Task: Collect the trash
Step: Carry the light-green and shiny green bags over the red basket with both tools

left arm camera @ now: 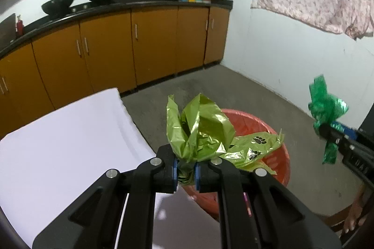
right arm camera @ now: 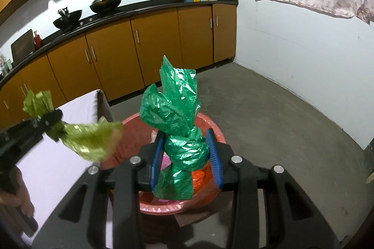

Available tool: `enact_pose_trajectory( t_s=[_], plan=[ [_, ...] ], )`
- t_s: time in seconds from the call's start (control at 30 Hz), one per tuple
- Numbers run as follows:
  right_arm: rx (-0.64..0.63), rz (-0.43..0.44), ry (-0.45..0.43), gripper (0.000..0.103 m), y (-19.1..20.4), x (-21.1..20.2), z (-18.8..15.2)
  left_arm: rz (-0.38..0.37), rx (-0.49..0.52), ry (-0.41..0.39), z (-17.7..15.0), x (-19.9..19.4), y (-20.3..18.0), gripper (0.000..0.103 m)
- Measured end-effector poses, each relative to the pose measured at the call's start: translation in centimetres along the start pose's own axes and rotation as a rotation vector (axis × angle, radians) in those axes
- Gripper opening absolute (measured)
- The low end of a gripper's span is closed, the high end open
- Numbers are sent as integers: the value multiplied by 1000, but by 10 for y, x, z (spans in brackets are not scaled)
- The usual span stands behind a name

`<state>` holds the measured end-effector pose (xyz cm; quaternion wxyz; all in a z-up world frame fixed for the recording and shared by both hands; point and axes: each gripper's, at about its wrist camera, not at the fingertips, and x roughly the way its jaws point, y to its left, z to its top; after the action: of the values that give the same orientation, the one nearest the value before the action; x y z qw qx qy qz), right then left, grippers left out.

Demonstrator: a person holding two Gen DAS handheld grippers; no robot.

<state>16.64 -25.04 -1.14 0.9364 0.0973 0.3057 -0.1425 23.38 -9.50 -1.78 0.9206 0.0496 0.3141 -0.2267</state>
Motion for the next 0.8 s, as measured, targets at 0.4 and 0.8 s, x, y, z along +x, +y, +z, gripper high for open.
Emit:
enact_pose_trajectory(
  t_s=[0.4,0.8],
  plan=[
    [29,25,22,36,4,16,2,-41,22,47,-13,22,-16,10],
    [50,51,66,36,8,47,-2,-100,71,86,-25,46,-30,10]
  ],
)
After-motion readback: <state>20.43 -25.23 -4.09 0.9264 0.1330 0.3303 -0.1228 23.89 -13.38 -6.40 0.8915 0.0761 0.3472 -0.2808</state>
